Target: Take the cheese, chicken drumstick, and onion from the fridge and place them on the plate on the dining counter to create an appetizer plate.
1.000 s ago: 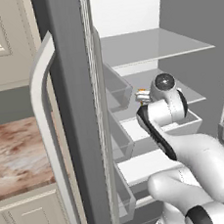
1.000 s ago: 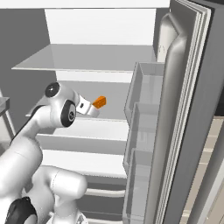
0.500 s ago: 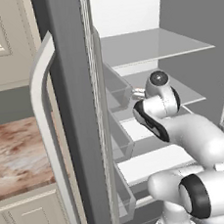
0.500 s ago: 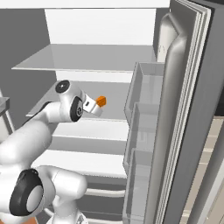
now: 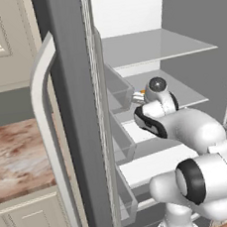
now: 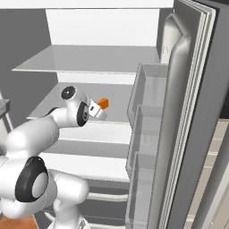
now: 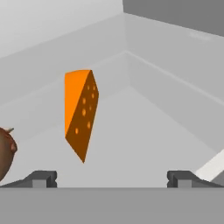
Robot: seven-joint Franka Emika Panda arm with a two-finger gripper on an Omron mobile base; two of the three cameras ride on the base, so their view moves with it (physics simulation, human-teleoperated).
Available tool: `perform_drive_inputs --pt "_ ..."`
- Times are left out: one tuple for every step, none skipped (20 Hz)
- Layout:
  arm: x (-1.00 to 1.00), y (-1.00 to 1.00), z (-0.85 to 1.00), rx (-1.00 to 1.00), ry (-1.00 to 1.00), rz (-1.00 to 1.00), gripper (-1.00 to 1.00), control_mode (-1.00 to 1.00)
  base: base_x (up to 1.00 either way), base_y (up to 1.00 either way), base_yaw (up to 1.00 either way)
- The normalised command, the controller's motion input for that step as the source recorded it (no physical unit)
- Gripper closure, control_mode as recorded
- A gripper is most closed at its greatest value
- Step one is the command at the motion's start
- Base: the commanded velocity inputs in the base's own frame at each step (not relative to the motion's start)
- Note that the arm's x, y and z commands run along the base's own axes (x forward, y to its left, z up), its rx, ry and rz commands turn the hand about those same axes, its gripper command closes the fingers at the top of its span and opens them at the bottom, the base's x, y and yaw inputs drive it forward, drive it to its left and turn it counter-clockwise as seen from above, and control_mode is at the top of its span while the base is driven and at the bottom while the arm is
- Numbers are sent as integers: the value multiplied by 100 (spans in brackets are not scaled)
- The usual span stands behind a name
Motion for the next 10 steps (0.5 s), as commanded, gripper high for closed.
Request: perform_drive_inputs --pt "34 0 0 2 0 0 -100 -100 0 0 0" --pt "36 0 0 2 2 0 -100 -100 0 0 0" --pt "36 0 0 3 4 0 -100 -100 0 0 0" --pt "37 0 0 3 5 0 -100 -100 0 0 0" --pt "39 0 0 3 5 0 -100 -100 0 0 0" --pt "42 0 0 2 5 0 -100 -100 0 0 0" --pt "42 0 -1 2 5 0 -100 -100 0 0 0" --pt "43 0 -2 2 6 0 -100 -100 0 0 0" --pt "41 0 -3 2 6 0 -100 -100 0 0 0" --pt "41 0 -4 1 5 0 -100 -100 0 0 0"
